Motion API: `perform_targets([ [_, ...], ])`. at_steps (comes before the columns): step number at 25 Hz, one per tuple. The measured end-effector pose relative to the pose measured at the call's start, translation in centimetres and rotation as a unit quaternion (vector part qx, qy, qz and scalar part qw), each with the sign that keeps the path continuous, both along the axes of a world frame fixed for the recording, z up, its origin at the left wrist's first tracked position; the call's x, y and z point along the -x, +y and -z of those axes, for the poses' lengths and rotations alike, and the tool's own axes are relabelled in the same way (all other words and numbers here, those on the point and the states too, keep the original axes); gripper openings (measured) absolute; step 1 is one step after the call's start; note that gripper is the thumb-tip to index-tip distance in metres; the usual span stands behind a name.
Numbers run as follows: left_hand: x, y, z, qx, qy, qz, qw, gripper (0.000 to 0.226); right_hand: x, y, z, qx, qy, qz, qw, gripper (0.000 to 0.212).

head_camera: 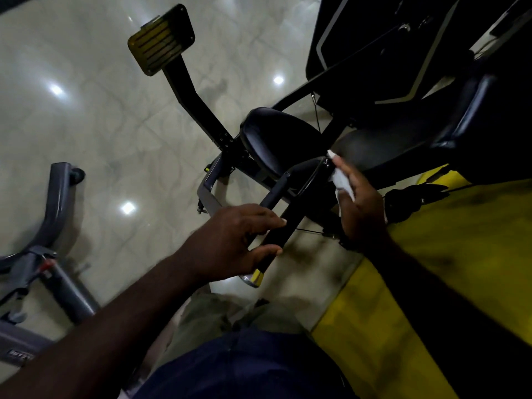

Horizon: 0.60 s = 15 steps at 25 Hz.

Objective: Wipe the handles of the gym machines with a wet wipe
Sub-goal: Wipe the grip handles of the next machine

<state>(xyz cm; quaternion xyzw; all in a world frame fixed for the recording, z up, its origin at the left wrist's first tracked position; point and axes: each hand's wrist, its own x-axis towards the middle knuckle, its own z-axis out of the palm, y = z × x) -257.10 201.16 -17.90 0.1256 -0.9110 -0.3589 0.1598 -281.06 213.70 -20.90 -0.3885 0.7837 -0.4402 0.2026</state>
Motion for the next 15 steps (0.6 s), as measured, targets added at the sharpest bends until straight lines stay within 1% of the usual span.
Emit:
perform_targets([
  [1, 0.5, -0.1, 0.0, 0.001, -0.001, -0.003, 1.000, 0.041, 0.6, -0.4, 0.1, 0.008, -0.016, 0.004, 1.000, 0.060],
  [2, 1.0, -0.3, 0.0, 0.001, -0.002, 0.000, 1.000, 0.041, 1.6, -1.5, 0.1, 0.005, -0.043, -0.018, 0.999, 0.055],
  [3, 1.4, -0.5, 0.1, -0.001, -0.004, 0.005, 1.000, 0.039, 2.8, -2.9, 0.0, -0.020, -0.081, -0.044, 0.996, 0.051],
  [4, 1.8, -0.7, 0.1, -0.004, -0.004, 0.009, 1.000, 0.037, 3.6, -4.3, -0.4, -0.048, -0.125, -0.064, 0.989, 0.047],
  [5, 2.0, -0.8, 0.2, -0.009, -0.003, 0.011, 1.000, 0.036, 4.1, -5.4, -0.6, -0.051, -0.191, -0.059, 0.978, 0.045],
  [6, 2.0, -0.8, 0.1, -0.017, -0.003, 0.011, 1.000, 0.034, 3.7, -5.9, -0.6, -0.037, -0.264, -0.030, 0.963, 0.045],
  [7, 2.0, -0.7, 0.1, -0.024, -0.005, 0.011, 1.000, 0.032, 2.3, -5.5, -1.0, -0.010, -0.327, 0.018, 0.945, 0.051],
  [9, 1.8, -0.6, 0.0, -0.028, -0.008, 0.011, 1.000, 0.029, -2.0, -3.1, -2.2, 0.037, -0.432, 0.090, 0.897, 0.069],
  [10, 1.8, -0.6, -0.1, -0.031, -0.009, 0.011, 0.999, 0.029, -3.8, -2.0, -2.4, 0.064, -0.471, 0.122, 0.871, 0.069],
  [11, 1.9, -0.8, 0.0, -0.036, -0.009, 0.016, 0.999, 0.028, -4.4, -1.5, -2.2, 0.088, -0.485, 0.151, 0.857, 0.064],
  [12, 2.0, -1.1, 0.0, -0.041, -0.007, 0.024, 0.999, 0.027, -4.1, -1.6, -1.8, 0.088, -0.495, 0.175, 0.847, 0.057],
  [13, 2.0, -1.2, 0.0, -0.045, -0.008, 0.033, 0.998, 0.026, -3.1, -2.5, -1.9, 0.095, -0.519, 0.188, 0.828, 0.049],
  [14, 2.1, -1.4, 0.0, -0.048, -0.010, 0.041, 0.998, 0.026, -1.9, -3.5, -2.1, 0.111, -0.552, 0.214, 0.798, 0.042],
  [15, 2.1, -1.4, 0.0, -0.050, -0.013, 0.045, 0.998, 0.027, -1.0, -4.4, -2.3, 0.126, -0.563, 0.241, 0.781, 0.040],
])
